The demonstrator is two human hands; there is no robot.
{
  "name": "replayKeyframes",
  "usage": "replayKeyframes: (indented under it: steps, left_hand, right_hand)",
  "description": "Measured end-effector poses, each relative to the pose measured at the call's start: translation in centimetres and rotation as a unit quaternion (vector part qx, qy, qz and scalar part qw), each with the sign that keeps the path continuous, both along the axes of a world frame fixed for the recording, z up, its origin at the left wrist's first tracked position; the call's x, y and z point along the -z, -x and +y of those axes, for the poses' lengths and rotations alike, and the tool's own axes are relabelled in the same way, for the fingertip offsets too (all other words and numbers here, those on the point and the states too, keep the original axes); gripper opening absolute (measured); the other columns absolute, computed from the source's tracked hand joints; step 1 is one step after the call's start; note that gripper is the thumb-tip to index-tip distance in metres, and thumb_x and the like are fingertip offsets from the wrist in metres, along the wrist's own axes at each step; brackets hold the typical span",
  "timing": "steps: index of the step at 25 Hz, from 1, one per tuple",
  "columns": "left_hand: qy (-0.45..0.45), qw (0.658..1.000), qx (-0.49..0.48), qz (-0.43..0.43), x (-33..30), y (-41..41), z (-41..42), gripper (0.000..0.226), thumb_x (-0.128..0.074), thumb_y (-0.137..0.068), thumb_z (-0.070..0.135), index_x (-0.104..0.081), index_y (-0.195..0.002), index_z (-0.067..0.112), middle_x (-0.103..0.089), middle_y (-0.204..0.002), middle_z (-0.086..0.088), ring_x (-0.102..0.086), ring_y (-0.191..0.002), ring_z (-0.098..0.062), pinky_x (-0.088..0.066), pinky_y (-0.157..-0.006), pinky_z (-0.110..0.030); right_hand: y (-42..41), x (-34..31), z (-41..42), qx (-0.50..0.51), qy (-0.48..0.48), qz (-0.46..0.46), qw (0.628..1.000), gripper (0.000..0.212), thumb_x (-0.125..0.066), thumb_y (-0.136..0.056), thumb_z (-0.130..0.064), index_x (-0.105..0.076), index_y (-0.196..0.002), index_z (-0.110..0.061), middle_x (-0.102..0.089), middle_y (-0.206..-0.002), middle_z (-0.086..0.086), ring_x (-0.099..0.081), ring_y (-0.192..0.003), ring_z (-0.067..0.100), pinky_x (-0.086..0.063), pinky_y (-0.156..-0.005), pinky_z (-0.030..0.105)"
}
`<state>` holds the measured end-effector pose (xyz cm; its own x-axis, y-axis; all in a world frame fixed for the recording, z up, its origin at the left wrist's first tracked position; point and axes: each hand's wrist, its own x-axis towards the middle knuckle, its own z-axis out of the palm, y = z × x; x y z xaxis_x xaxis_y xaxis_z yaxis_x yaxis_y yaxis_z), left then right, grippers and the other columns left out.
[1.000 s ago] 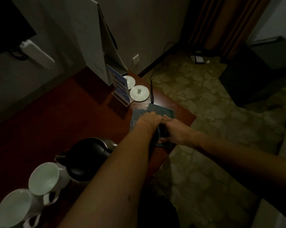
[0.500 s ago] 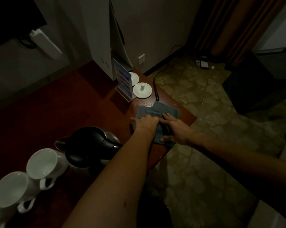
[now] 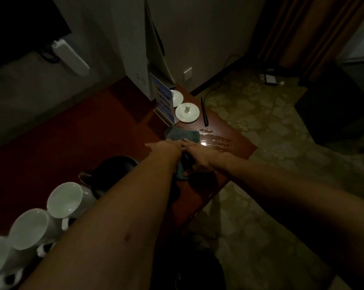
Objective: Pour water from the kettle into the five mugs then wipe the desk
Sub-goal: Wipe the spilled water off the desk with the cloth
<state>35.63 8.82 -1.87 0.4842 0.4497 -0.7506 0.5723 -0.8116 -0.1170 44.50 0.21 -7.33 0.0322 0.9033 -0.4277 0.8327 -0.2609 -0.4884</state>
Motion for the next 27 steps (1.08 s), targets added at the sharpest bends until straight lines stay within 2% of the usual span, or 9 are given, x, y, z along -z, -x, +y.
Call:
replayKeyframes:
  steps: [3, 8, 11, 14, 16, 19, 22, 24, 27]
  left_hand:
    - [0.038, 0.999, -0.006, -0.03, 1.0, -0.2, -0.3, 0.086, -0.078, -0.079, 0.023, -0.029, -0.15, 0.016, -0.03, -0.154, -0.016, -0.033, -0.138, -0.04, -0.036, -0.106, -0.059]
    - [0.072, 0.994, 0.032, -0.074, 1.3, -2.1, -3.2, 0.069, -0.066, -0.09, 0.025, -0.031, -0.148, 0.012, -0.032, -0.152, -0.016, -0.031, -0.139, -0.037, -0.03, -0.109, -0.06]
    - [0.069, 0.995, 0.05, -0.06, 1.7, -2.6, -4.3, 0.072, -0.068, -0.089, 0.026, -0.029, -0.147, 0.009, -0.031, -0.152, -0.017, -0.03, -0.139, -0.038, -0.028, -0.109, -0.062]
    - [0.061, 0.996, 0.065, -0.029, 1.5, -2.4, -3.7, 0.083, -0.071, -0.087, 0.03, -0.023, -0.153, 0.016, -0.022, -0.157, -0.015, -0.02, -0.144, -0.04, -0.019, -0.108, -0.071]
    - [0.052, 0.995, 0.087, -0.012, 1.1, -2.7, -2.7, 0.087, -0.071, -0.086, 0.035, -0.02, -0.155, 0.023, -0.019, -0.159, -0.01, -0.019, -0.145, -0.036, -0.019, -0.108, -0.068]
    - [0.018, 0.992, 0.115, -0.039, 0.6, -3.0, -2.0, 0.08, -0.073, -0.084, 0.038, -0.031, -0.151, 0.024, -0.023, -0.158, -0.007, -0.024, -0.143, -0.034, -0.022, -0.108, -0.064]
    - [-0.005, 0.985, 0.116, -0.128, 0.2, -1.5, -2.9, 0.056, -0.066, -0.089, 0.034, -0.044, -0.137, 0.018, -0.037, -0.148, -0.008, -0.035, -0.136, -0.031, -0.028, -0.107, -0.054]
    - [-0.008, 0.986, 0.111, -0.127, 0.3, -0.1, -3.4, 0.042, -0.058, -0.094, 0.028, -0.045, -0.133, 0.016, -0.044, -0.142, -0.01, -0.039, -0.133, -0.03, -0.027, -0.107, -0.052]
    - [0.003, 0.991, 0.114, -0.075, 0.2, 1.6, -4.0, 0.056, -0.068, -0.088, 0.028, -0.041, -0.137, 0.015, -0.038, -0.146, -0.012, -0.031, -0.138, -0.034, -0.026, -0.11, -0.055]
  right_hand:
    - [-0.5, -0.1, -1.0, -0.004, -0.006, -0.028, 1.0, 0.094, -0.077, -0.083, -0.035, -0.02, -0.157, -0.023, -0.004, -0.167, 0.005, 0.0, -0.153, 0.025, -0.008, -0.122, 0.043]
    - [-2.4, 1.3, -6.2, 0.088, 0.029, -0.062, 0.994, 0.097, -0.07, -0.085, -0.051, -0.011, -0.158, -0.029, 0.0, -0.167, 0.003, -0.001, -0.153, 0.022, -0.01, -0.122, 0.04]
    - [-1.3, 1.7, -8.1, 0.114, 0.039, -0.081, 0.989, 0.099, -0.067, -0.086, -0.053, -0.006, -0.159, -0.024, 0.003, -0.167, 0.007, 0.0, -0.153, 0.026, -0.011, -0.122, 0.04]
    - [0.2, 2.1, -7.5, 0.131, 0.044, -0.081, 0.987, 0.111, -0.07, -0.082, -0.056, 0.001, -0.159, -0.019, 0.008, -0.166, 0.012, 0.008, -0.152, 0.032, -0.01, -0.124, 0.047]
    - [-0.2, 1.9, -6.9, 0.123, 0.053, -0.083, 0.987, 0.114, -0.068, -0.082, -0.06, 0.004, -0.159, -0.019, 0.014, -0.165, 0.011, 0.012, -0.152, 0.03, -0.009, -0.124, 0.047]
    - [-0.8, 1.5, -6.6, 0.093, 0.058, -0.103, 0.989, 0.114, -0.064, -0.083, -0.062, 0.008, -0.158, -0.016, 0.016, -0.164, 0.013, 0.014, -0.151, 0.031, -0.005, -0.124, 0.046]
    - [0.8, 1.0, -7.9, 0.039, -0.027, -0.193, 0.98, 0.106, -0.067, -0.079, -0.058, -0.012, -0.158, -0.012, -0.006, -0.164, 0.017, -0.006, -0.151, 0.036, -0.012, -0.122, 0.046]
    - [2.6, 0.7, -9.0, 0.012, -0.05, -0.236, 0.97, 0.081, -0.069, -0.083, -0.044, -0.037, -0.148, -0.009, -0.027, -0.158, 0.017, -0.024, -0.146, 0.034, -0.022, -0.12, 0.044]
    - [4.0, 0.1, -8.9, 0.034, -0.073, -0.245, 0.966, 0.04, -0.062, -0.091, -0.027, -0.059, -0.127, -0.008, -0.053, -0.136, 0.014, -0.05, -0.125, 0.03, -0.043, -0.102, 0.038]
